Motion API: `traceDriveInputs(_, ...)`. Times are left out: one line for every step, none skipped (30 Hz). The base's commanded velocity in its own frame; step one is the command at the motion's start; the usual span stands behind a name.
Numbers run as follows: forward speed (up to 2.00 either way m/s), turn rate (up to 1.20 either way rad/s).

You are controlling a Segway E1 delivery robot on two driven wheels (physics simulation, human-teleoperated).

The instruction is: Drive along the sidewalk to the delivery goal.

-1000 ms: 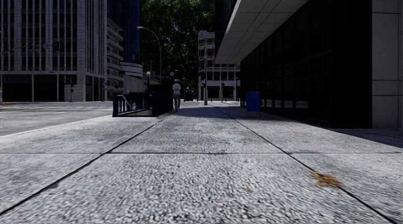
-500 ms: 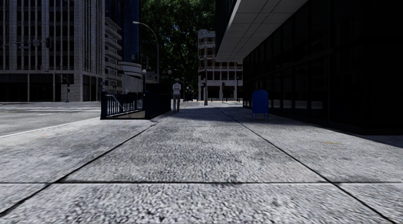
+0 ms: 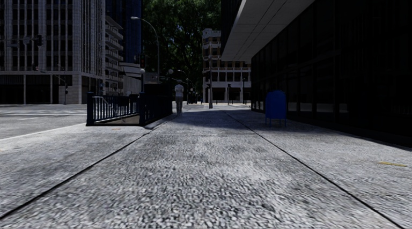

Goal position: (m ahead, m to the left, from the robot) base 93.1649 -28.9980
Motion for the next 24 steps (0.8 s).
traceDriveInputs(2.0, 0.0)
traceDriveInputs(2.0, 0.0)
traceDriveInputs(2.0, 0.0)
traceDriveInputs(2.0, 0.0)
traceDriveInputs(2.0, 0.0)
traceDriveInputs(2.0, 0.0)
traceDriveInputs(2.0, 0.0)
traceDriveInputs(2.0, 0.0)
traceDriveInputs(2.0, -0.02)
traceDriveInputs(2.0, -0.02)
traceDriveInputs(2.0, -0.05)
traceDriveInputs(2.0, -0.1)
traceDriveInputs(2.0, -0.14)
traceDriveInputs(2.0, -0.32)
traceDriveInputs(2.0, -0.34)
traceDriveInputs(2.0, -0.34)
traceDriveInputs(2.0, -0.34)
traceDriveInputs(2.0, -0.34)
traceDriveInputs(2.0, -0.34)
traceDriveInputs(2.0, -0.34)
traceDriveInputs(2.0, -0.34)
traceDriveInputs(2.0, -0.34)
traceDriveInputs(2.0, -0.34)
traceDriveInputs(2.0, -0.34)
